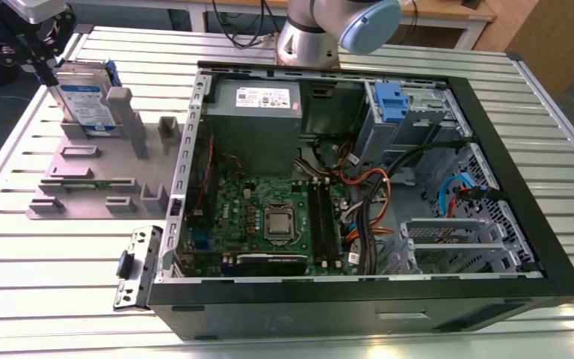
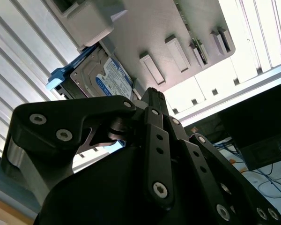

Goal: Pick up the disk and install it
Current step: 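Pick up the disk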

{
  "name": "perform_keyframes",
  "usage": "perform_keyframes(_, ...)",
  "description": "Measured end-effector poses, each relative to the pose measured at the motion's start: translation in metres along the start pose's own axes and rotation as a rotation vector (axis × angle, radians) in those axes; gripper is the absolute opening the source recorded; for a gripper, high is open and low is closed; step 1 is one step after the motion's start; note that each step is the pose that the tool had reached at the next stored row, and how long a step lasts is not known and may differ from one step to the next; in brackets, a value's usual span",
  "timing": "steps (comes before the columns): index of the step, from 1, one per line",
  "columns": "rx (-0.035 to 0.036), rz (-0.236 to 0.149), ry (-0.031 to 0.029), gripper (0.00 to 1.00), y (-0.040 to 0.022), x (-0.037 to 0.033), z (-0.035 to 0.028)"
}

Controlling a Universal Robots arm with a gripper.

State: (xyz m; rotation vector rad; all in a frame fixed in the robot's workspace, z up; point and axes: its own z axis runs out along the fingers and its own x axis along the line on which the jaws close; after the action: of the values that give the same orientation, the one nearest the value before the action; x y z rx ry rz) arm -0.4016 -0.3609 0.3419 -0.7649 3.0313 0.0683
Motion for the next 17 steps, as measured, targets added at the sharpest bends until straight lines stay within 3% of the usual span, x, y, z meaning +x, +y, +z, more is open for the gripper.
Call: perform_keyframes(17, -0.0005, -0.021, 0.0008, 0.1, 0.0, 0.0, 0.0)
